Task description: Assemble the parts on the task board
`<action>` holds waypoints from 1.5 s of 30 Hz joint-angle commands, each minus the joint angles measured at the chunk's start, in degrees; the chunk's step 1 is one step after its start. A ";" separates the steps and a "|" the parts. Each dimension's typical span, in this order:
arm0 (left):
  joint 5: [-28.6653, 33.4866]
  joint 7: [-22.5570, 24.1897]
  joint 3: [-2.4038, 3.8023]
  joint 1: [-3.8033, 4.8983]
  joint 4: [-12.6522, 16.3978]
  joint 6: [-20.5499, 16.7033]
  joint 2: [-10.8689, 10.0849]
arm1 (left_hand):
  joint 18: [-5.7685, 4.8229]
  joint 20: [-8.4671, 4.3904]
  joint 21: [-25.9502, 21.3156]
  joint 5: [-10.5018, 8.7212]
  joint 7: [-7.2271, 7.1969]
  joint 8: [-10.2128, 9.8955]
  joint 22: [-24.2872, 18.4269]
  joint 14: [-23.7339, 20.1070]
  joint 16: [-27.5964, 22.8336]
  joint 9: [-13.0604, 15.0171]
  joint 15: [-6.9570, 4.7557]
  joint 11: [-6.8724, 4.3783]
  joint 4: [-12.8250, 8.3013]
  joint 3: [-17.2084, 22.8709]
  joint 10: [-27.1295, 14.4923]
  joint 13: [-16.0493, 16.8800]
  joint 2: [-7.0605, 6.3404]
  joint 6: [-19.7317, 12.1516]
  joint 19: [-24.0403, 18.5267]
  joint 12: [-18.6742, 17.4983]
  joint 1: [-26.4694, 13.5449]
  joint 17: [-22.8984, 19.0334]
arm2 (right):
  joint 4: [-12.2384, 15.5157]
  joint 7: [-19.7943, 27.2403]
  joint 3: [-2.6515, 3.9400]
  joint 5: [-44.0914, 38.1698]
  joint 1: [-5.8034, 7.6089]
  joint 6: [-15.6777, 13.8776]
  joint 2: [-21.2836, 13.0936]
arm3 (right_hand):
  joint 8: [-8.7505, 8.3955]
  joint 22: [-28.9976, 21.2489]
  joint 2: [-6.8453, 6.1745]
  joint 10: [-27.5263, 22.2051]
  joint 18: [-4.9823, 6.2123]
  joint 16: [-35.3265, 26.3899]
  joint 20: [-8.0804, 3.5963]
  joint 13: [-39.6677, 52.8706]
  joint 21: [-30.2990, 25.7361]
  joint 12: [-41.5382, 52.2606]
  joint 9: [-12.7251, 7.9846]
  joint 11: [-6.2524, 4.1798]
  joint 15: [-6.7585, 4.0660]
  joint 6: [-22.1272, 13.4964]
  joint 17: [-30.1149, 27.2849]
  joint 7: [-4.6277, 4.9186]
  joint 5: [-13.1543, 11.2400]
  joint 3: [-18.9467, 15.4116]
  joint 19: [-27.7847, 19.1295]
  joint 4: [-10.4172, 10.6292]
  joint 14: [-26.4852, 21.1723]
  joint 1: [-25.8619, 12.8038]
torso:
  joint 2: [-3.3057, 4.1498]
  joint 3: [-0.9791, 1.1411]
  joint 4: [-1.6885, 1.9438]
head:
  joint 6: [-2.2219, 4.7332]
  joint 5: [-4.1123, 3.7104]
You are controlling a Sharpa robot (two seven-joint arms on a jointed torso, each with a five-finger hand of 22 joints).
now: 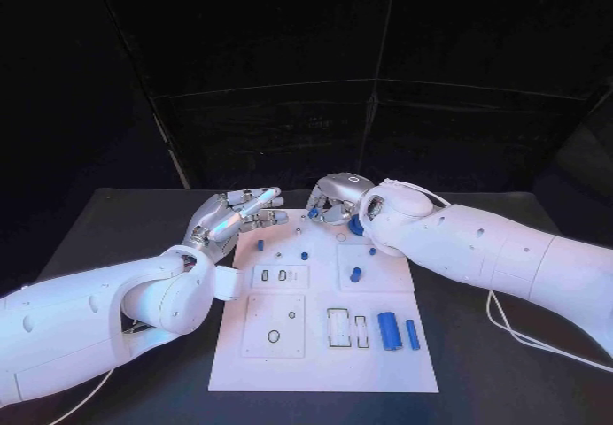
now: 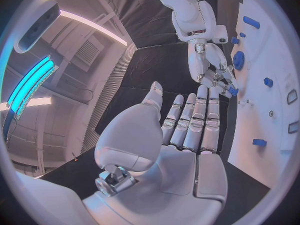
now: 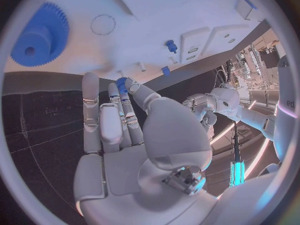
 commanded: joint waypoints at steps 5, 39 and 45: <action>-0.26 -0.08 0.04 0.22 -0.05 0.98 0.40 | 0.68 -0.03 0.02 0.24 2.55 -0.04 -0.08 0.50 0.30 0.02 -0.01 0.08 -0.13 0.24 0.31 0.02 0.52 0.28 0.40 0.28 -0.05 -0.07 | -1.98 -0.15 0.07 0.46 0.13 0.16 2.02 | -0.10 0.10 -0.42 -0.30 0.78 0.40 0.03 -0.06 0.28 -0.30 -0.07 0.25 0.06 -0.15 -0.11 0.14 -0.27 0.56 -0.39 0.23 1.41 -0.60 | 0.15 -0.07 -0.01 | -0.01 0.16; -0.26 -0.55 0.04 0.71 -0.04 1.04 0.80 | 0.68 -0.03 0.02 0.24 2.55 -0.04 -0.08 0.50 0.30 0.02 -0.01 0.08 -0.13 0.24 0.31 0.02 0.52 0.28 0.40 0.28 -0.05 -0.07 | -6.80 -3.66 0.05 0.03 0.12 2.64 6.74 | -0.37 0.18 -3.09 -2.82 0.76 0.81 0.66 -0.11 0.76 -0.77 -0.21 1.03 0.74 -2.56 -0.26 0.81 -0.36 1.42 -1.06 1.94 1.13 -1.91 | 0.35 -0.05 -0.09 | -0.31 0.76; -0.26 -0.60 0.04 0.74 -0.06 1.04 0.78 | 0.68 -0.03 0.02 0.24 2.55 -0.04 -0.08 0.50 0.30 0.02 -0.01 0.08 -0.13 0.24 0.31 0.02 0.52 0.28 0.40 0.28 -0.05 -0.07 | -6.92 -3.52 0.05 0.00 0.11 1.68 6.60 | -0.37 -0.01 -4.93 -6.33 0.73 0.21 1.33 -0.13 0.57 -0.72 -0.26 1.92 1.51 -5.40 -1.91 1.57 0.36 0.34 -1.84 2.66 0.53 -2.10 | 0.35 -0.05 -0.13 | -0.23 0.82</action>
